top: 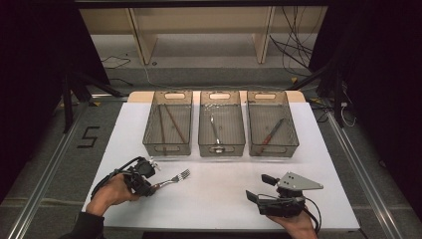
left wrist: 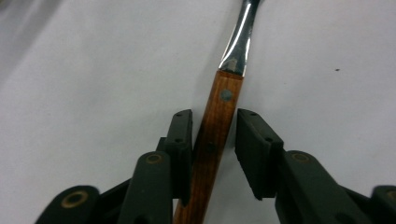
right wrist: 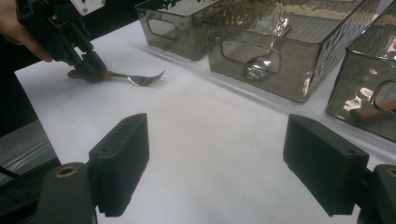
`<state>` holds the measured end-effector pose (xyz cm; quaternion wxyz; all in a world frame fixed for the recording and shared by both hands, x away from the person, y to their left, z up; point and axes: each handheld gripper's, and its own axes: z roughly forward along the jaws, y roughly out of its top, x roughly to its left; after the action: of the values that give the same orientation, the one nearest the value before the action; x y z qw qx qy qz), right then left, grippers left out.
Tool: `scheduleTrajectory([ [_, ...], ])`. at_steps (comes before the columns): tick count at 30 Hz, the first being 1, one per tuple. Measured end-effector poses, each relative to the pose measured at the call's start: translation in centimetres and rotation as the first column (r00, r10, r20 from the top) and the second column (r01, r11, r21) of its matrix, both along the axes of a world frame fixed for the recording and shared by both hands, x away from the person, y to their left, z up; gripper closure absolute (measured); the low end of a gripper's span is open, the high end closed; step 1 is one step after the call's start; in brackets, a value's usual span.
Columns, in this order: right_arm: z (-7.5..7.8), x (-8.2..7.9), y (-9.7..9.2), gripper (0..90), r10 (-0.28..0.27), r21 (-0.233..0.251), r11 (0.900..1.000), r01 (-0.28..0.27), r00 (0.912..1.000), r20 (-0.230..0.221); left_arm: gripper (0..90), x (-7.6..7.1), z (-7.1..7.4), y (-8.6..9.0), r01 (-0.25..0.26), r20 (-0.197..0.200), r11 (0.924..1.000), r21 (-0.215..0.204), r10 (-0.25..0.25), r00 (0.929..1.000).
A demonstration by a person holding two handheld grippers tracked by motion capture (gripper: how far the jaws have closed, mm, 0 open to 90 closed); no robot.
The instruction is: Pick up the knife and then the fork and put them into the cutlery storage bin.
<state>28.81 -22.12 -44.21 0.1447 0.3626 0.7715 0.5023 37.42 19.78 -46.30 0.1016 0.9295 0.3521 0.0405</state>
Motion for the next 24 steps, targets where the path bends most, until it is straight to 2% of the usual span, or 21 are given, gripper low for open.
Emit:
scheduleTrajectory([
  [4,0.0,0.0,0.0,23.4,0.0,-0.001,1.0,0.0,1.0,-0.001,72.8,-0.2,0.1,-0.2,0.048,-0.003,0.9988,0.007,-0.048,0.9989],
  [11,0.0,0.0,0.0,23.4,-0.003,0.001,1.0,0.003,1.0,-0.001,75.9,-0.3,0.4,-0.1,0.066,0.014,0.9978,-0.007,-0.065,0.9978],
  [20,0.0,0.0,0.0,23.3,-0.004,0.001,1.0,0.004,1.0,-0.002,76.2,-0.5,2.0,-0.6,0.058,0.08,0.994,-0.093,-0.05,0.9956],
  [22,0.0,0.0,0.0,23.3,-0.002,0.0,1.0,0.002,1.0,-0.001,76.2,-0.6,2.5,-0.9,0.06,0.092,0.9914,-0.116,-0.05,0.9945],
  [24,0.0,0.0,0.0,23.3,-0.002,0.0,1.0,0.002,1.0,-0.001,76.2,-0.8,3.0,-1.2,0.051,0.112,0.9862,-0.157,-0.034,0.9931],
])
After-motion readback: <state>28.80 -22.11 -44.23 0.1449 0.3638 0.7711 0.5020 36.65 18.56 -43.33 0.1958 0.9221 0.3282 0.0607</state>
